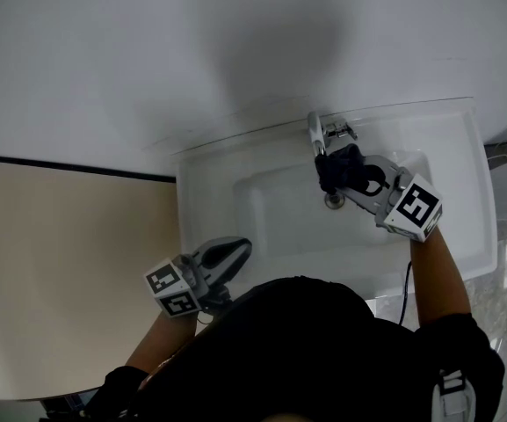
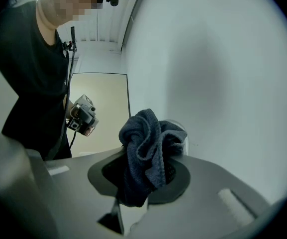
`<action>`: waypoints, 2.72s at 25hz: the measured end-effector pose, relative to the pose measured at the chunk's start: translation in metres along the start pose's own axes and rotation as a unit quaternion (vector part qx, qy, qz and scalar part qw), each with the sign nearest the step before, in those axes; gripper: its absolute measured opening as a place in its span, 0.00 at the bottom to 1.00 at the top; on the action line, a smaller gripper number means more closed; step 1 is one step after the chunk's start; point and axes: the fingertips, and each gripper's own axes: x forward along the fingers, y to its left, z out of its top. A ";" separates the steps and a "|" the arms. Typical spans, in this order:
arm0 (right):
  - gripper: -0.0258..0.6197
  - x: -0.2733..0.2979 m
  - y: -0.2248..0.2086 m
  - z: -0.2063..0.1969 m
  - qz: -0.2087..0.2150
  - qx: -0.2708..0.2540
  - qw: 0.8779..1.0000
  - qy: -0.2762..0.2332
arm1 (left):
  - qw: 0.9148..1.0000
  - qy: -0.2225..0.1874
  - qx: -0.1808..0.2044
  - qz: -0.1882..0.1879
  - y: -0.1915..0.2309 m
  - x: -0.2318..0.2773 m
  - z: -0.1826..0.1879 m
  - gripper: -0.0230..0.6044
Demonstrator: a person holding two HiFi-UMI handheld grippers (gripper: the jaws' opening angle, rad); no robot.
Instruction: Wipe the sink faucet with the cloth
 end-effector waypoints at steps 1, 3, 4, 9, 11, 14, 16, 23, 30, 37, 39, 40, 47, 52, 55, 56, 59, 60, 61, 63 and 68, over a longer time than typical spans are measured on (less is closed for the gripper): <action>0.16 0.000 0.000 0.004 -0.002 0.000 1.000 -0.002 | 1.000 -0.001 0.000 -0.001 -0.001 -0.001 -0.001 0.03; 0.16 -0.001 -0.003 0.013 -0.006 -0.001 1.000 -0.008 | 1.000 -0.001 0.000 -0.002 -0.002 -0.003 -0.004 0.03; 0.16 -0.001 -0.006 0.018 -0.008 -0.004 1.000 -0.010 | 1.000 0.000 -0.001 -0.003 -0.002 -0.003 -0.005 0.03; 0.16 0.002 -0.037 0.034 -0.016 -0.022 1.000 -0.013 | 1.000 0.004 -0.008 0.001 0.000 0.000 -0.006 0.03; 0.16 0.006 -0.050 0.037 -0.021 -0.016 1.000 -0.014 | 1.000 0.003 -0.009 0.002 0.000 -0.001 -0.007 0.03; 0.16 0.014 -0.068 0.035 -0.032 -0.016 0.999 -0.001 | 1.000 0.003 -0.011 0.004 0.002 -0.003 -0.008 0.03; 0.16 0.022 -0.078 0.028 -0.040 -0.020 0.999 0.019 | 1.000 0.002 -0.014 0.005 0.004 -0.003 -0.009 0.03; 0.16 0.046 -0.102 0.002 -0.044 -0.027 0.996 0.072 | 1.000 -0.001 -0.020 0.008 0.009 -0.005 -0.010 0.03; 0.17 0.054 -0.114 -0.015 -0.035 -0.030 0.991 0.125 | 1.000 -0.001 -0.027 0.007 0.014 -0.003 -0.013 0.03; 0.17 0.067 -0.118 -0.059 -0.035 -0.036 0.973 0.224 | 1.000 -0.001 -0.031 0.001 0.016 0.001 -0.015 0.03; 0.18 0.069 -0.118 -0.069 -0.044 -0.044 0.967 0.249 | 0.999 -0.001 -0.033 0.002 0.017 -0.001 -0.016 0.03; 0.18 0.070 -0.118 -0.072 -0.049 -0.051 0.963 0.260 | 0.999 -0.001 -0.034 0.002 0.018 -0.001 -0.016 0.03; 0.17 0.051 -0.125 -0.073 -0.066 -0.089 0.942 0.318 | 1.000 -0.006 -0.028 0.000 0.013 -0.003 -0.013 0.03; 0.17 -0.013 -0.150 -0.032 -0.209 -0.024 0.952 0.223 | 0.999 -0.018 -0.028 0.007 0.018 -0.016 -0.011 0.03; 0.17 -0.010 -0.132 -0.041 -0.229 -0.071 0.938 0.249 | 0.999 -0.021 -0.032 0.004 0.020 -0.017 -0.012 0.03; 0.17 0.000 -0.123 -0.044 -0.228 -0.077 0.937 0.252 | 0.999 -0.022 -0.033 0.003 0.020 -0.017 -0.013 0.03; 0.17 0.034 -0.097 -0.058 -0.239 -0.012 0.948 0.211 | 0.999 -0.026 -0.035 0.002 0.019 -0.016 -0.013 0.03; 0.17 0.042 -0.091 -0.067 -0.247 0.033 0.950 0.187 | 0.999 -0.027 -0.036 0.002 0.018 -0.016 -0.013 0.03; 0.17 0.048 -0.089 -0.078 -0.257 0.088 0.949 0.159 | 0.999 -0.027 -0.036 0.002 0.018 -0.017 -0.014 0.03; 0.17 0.049 -0.096 -0.103 -0.281 0.211 0.931 0.095 | 0.999 -0.028 -0.037 0.004 0.018 -0.019 -0.014 0.03; 0.17 0.035 -0.132 -0.131 -0.325 0.348 0.880 0.005 | 0.999 -0.030 -0.043 0.011 0.021 -0.027 -0.018 0.03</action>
